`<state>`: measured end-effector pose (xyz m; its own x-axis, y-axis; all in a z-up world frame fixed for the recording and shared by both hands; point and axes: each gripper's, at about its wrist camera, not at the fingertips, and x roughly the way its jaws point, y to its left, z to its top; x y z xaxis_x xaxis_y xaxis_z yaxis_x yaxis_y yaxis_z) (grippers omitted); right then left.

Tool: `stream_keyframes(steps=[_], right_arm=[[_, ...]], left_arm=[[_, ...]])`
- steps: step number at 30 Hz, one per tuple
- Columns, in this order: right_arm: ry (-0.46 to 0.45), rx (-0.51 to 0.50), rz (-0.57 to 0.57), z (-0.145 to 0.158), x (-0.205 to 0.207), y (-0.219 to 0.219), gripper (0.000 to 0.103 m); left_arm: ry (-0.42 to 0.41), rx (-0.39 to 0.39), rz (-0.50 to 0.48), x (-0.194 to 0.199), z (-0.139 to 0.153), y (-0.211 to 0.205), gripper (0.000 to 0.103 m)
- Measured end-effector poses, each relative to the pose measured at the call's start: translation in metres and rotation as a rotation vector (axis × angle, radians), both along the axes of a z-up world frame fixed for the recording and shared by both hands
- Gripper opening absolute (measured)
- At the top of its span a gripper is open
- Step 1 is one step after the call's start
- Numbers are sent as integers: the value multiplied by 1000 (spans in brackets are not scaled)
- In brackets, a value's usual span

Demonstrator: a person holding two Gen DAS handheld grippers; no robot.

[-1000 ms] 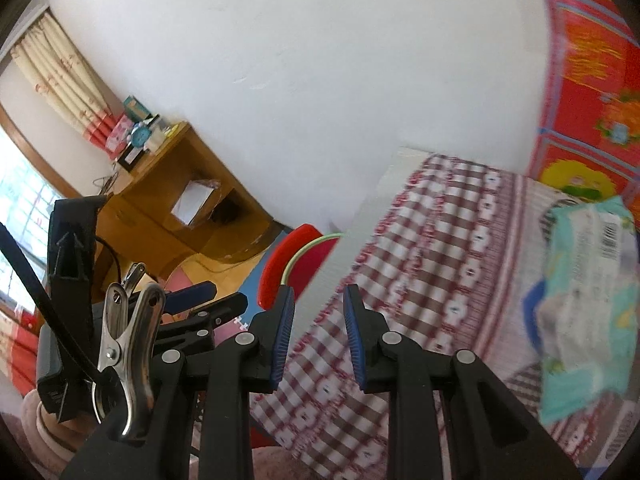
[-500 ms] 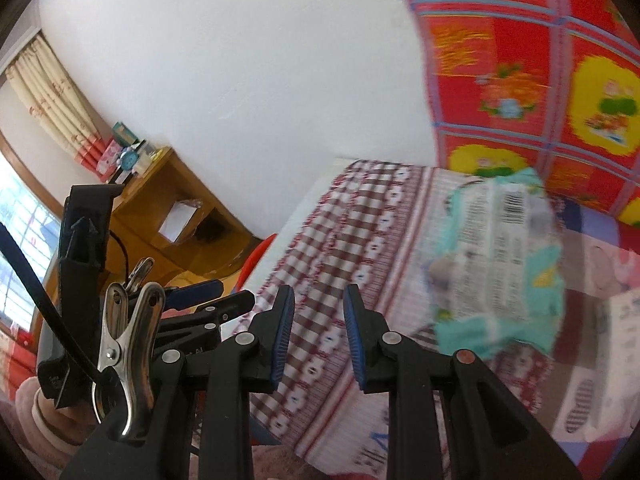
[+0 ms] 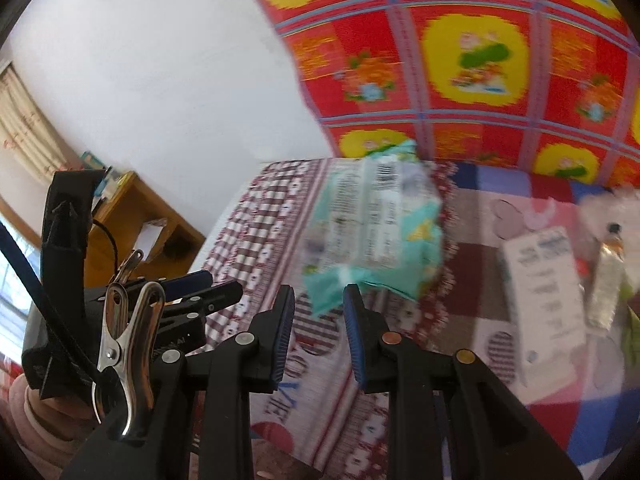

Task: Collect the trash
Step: 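Move both open tools back toward the trash pile on the bed, then reach both open tools toward the white HP box on the bedspread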

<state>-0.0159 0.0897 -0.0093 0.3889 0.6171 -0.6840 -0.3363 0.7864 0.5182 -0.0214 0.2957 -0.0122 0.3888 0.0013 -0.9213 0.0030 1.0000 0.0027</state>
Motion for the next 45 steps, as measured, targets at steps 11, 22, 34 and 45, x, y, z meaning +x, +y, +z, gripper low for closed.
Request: stream_keyframes(steps=[11, 22, 34, 45], right_arm=[[28, -11, -164, -6, -12, -55, 26], [64, -34, -334, -13, -25, -80, 26], [119, -58, -436, -29, -38, -108, 29], [153, -80, -371, -46, -19, -140, 31]], left_arm=[[12, -13, -121, 17, -1, -36, 40], [19, -30, -277, 35, -10, -61, 40], [65, -45, -356, 42, -26, -94, 40], [77, -48, -309, 52, -32, -126, 40]])
